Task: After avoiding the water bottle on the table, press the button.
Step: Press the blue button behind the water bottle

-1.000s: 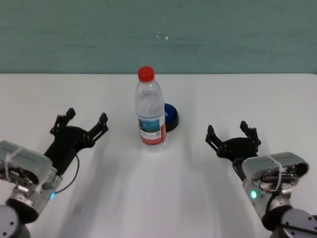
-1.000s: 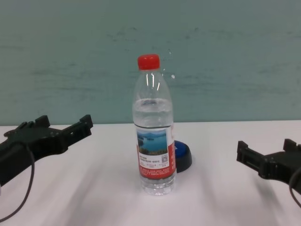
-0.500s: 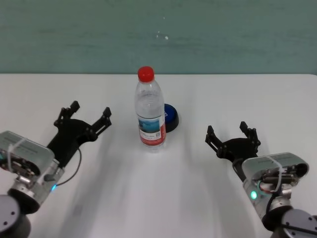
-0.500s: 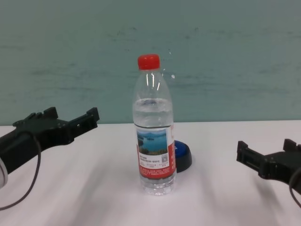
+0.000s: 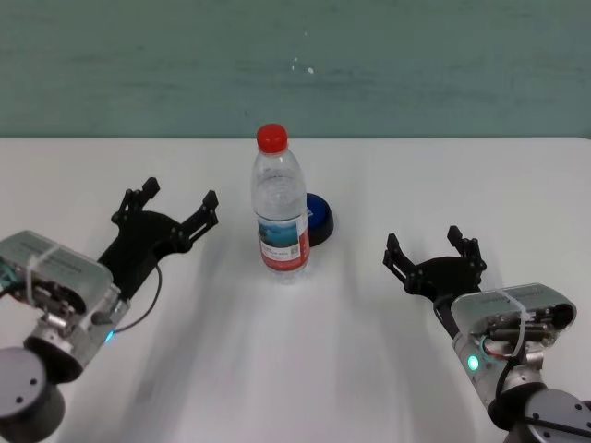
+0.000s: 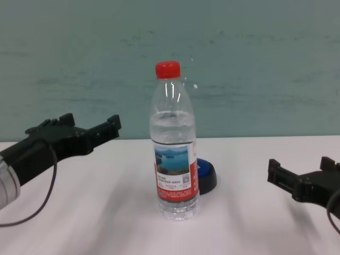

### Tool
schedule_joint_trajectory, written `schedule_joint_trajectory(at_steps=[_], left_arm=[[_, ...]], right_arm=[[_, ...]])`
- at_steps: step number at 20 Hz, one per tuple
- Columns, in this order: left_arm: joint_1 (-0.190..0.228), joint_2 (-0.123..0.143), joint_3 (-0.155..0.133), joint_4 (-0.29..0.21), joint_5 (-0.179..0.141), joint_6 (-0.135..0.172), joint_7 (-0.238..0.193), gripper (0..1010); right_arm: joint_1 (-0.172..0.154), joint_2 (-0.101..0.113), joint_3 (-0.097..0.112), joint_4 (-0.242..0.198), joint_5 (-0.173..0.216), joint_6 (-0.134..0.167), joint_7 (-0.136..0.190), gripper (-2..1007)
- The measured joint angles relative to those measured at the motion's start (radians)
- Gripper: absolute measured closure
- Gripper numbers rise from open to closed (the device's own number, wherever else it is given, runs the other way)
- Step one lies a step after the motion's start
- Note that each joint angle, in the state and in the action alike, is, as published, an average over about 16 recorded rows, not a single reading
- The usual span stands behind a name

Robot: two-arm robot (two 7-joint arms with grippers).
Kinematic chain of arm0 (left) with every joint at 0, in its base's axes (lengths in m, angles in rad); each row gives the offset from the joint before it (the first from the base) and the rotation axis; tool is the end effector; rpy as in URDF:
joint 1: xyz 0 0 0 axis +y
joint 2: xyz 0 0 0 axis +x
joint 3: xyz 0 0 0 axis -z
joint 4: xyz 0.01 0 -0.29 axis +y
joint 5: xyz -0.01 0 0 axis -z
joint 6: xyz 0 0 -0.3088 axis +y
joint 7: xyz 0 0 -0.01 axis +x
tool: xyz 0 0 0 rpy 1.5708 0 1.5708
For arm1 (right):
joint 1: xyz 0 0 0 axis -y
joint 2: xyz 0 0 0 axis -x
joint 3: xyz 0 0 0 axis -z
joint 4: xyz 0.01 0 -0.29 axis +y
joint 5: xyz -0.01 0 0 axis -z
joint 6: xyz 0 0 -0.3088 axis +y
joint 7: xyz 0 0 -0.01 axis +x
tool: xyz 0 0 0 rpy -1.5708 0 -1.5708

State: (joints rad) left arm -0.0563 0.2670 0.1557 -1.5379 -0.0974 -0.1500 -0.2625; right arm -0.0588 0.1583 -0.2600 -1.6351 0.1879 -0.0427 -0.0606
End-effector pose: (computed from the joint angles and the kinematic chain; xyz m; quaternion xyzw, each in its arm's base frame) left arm 0.3413 0.0326 -0.2927 0.0213 -0.1073 0.5415 0.8335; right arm 0.3002 0.0394 -0.3071 0.0183 0.0179 -0.6311 0.7753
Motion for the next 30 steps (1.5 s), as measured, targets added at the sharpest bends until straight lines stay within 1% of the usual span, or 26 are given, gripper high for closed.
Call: schedule_joint_trajectory(at_steps=[11,30], left_arm=[[-0.031,-0.001,0.019,0.019,0.015,0.001,0.002,0],[-0.065,-0.004,0.040,0.058,0.034,0.006,0.001,0]], right_arm=[[0.000,0.000,0.000,0.000,0.000,0.000,0.000,1],[0.000,0.000,0.000,0.000,0.000,0.000,0.000,1]])
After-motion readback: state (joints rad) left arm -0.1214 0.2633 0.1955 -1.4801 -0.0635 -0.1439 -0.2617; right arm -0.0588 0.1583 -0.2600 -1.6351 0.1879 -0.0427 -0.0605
